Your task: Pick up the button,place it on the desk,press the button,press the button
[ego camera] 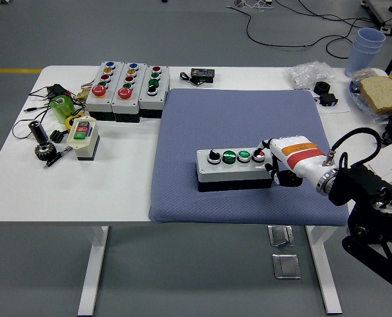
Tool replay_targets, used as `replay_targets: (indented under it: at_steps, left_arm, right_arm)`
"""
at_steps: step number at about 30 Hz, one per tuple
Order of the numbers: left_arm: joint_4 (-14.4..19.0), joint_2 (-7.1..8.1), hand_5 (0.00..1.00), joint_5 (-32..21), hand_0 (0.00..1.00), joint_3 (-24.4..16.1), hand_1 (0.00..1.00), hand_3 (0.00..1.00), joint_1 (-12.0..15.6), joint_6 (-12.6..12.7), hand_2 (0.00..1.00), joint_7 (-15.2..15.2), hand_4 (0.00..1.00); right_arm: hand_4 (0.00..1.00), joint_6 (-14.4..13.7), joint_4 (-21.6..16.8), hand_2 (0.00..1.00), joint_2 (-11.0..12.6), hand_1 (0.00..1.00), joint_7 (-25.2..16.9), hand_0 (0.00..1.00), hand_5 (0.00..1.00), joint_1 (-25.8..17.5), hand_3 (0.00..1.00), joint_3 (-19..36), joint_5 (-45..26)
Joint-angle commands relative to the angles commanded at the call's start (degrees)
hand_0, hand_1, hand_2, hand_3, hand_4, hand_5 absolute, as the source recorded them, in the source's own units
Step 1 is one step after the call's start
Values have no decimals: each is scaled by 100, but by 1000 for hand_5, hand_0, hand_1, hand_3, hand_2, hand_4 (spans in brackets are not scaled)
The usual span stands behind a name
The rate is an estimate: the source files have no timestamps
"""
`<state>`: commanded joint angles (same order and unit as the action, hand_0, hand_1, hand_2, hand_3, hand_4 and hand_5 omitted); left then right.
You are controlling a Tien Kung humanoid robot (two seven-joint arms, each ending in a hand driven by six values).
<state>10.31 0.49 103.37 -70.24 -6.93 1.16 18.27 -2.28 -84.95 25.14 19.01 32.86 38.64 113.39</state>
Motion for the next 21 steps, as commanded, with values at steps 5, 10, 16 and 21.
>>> replay_targets:
  at_steps: [5,10,16,21]
  left_arm:
    - [0,-3,862,-3,645,5,605,566,-1,-2,595,0,315]
    - [0,1,862,-5,645,13,605,566,-7,-2,595,-1,315]
    - [0,0,863,-12,645,14,605,566,-11,1,595,-2,316]
    - [0,-6,861,-4,645,13,606,565,-7,-2,594,1,315]
  right_arm:
    - [464,-52,-26,231,2,2,42,234,2,-42,667,156,13]
    - [463,-31,-47,230,34,2,50,233,2,-41,662,207,2]
    - [463,19,-71,230,49,2,38,233,2,-85,659,189,-20]
    - [463,52,-49,229,39,2,36,232,2,-101,656,170,-28]
